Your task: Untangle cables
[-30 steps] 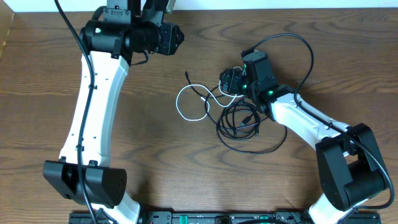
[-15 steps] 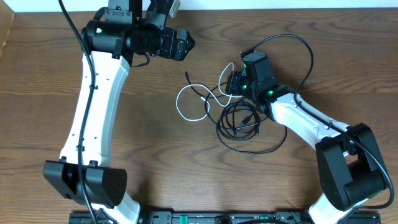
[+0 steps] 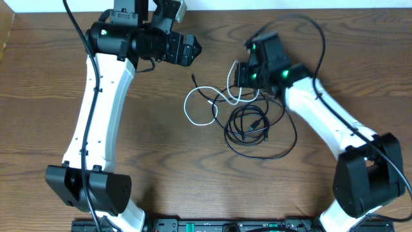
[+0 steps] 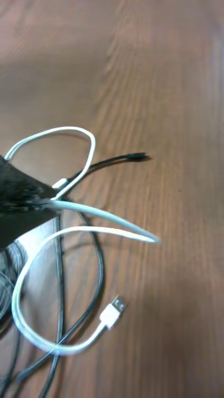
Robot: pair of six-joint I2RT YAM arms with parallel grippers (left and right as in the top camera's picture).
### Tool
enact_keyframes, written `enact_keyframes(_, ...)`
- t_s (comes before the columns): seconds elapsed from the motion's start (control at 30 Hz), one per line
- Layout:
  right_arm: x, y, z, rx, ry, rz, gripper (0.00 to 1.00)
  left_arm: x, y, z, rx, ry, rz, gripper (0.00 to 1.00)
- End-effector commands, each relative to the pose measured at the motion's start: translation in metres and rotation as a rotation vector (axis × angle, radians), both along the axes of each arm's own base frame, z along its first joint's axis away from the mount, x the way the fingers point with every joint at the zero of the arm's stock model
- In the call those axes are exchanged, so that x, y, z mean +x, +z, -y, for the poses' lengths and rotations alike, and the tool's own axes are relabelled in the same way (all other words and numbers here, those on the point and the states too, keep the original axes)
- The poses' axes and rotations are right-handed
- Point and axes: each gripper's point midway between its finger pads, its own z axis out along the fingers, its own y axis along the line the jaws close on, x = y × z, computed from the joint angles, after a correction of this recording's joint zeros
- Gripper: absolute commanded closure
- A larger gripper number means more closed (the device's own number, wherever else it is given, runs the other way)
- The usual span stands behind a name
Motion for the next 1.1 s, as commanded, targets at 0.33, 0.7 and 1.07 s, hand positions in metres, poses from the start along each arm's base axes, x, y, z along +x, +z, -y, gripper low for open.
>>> enact_keyframes(0.33, 0.007, 0.195, 0.08, -0.162, -0.034, 0.319, 0.99, -0.012, -0.022, -0.002, 0.025, -0.036, -0.038, 0.11)
enact_keyframes(0.7, -0.006, 0.272, 0.158, -0.208, -0.168, 0.425, 0.99, -0.014, -0.023, -0.002, 0.025, -0.036, -0.047, 0.11)
enact_keyframes(1.07, -0.041, 0.35, 0.243, -0.243, -0.382, 0.561, 0.99, -0.014, -0.023, -0.002, 0.025, -0.036, -0.047, 0.11)
